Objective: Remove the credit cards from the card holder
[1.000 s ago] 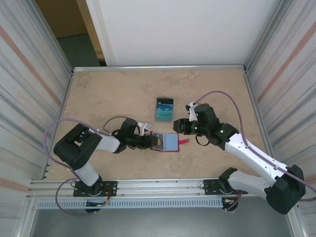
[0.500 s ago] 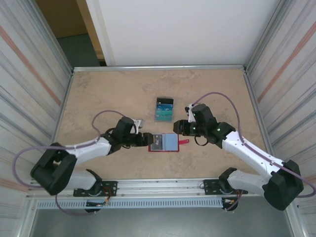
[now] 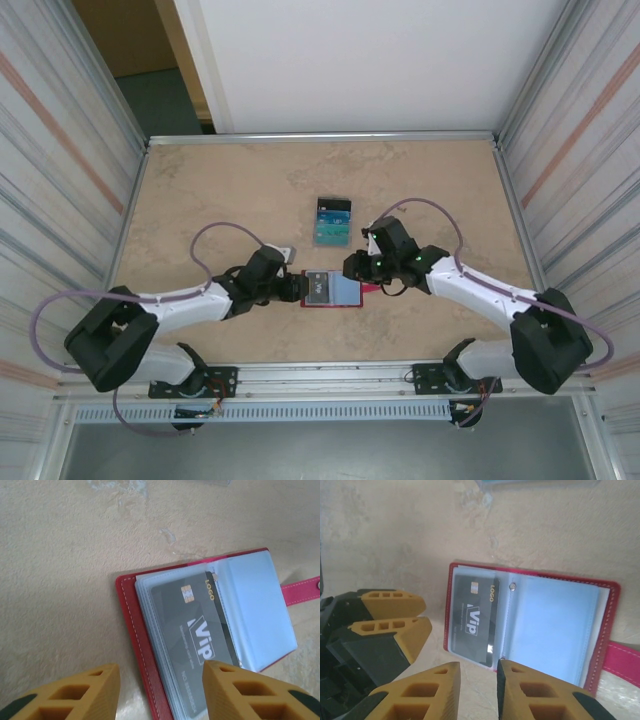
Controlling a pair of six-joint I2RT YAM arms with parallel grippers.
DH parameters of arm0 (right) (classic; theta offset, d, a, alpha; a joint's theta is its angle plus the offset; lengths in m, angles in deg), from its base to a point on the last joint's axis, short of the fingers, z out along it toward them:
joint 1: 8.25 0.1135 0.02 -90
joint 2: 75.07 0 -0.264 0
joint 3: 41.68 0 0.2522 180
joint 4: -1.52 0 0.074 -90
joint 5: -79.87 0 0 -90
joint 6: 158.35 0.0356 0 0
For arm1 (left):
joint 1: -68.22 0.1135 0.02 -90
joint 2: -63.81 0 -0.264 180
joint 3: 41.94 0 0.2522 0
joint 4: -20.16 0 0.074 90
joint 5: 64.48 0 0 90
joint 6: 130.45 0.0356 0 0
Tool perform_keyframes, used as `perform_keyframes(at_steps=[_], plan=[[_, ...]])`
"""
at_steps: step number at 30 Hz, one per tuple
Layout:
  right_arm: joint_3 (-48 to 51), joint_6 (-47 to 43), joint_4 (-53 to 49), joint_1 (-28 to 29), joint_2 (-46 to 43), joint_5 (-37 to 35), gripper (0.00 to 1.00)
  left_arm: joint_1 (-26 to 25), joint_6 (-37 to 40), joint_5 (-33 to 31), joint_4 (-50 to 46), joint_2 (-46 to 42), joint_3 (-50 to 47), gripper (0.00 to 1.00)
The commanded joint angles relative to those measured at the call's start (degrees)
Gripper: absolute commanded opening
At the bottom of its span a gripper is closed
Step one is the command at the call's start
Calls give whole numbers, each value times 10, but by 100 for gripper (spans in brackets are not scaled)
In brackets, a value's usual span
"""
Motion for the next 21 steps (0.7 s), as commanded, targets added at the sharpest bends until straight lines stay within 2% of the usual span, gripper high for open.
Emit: perform_keyframes(at_steps=[1,12,21], plan=[[11,30,55,6,31,33,21,-3,16,-6,33,20,19,42],[15,67,148,22,137,80,17,-13,54,-21,18,61,38,35],[19,85,168,13,173,92,16,-41,94,-84,-41,77,72,34]])
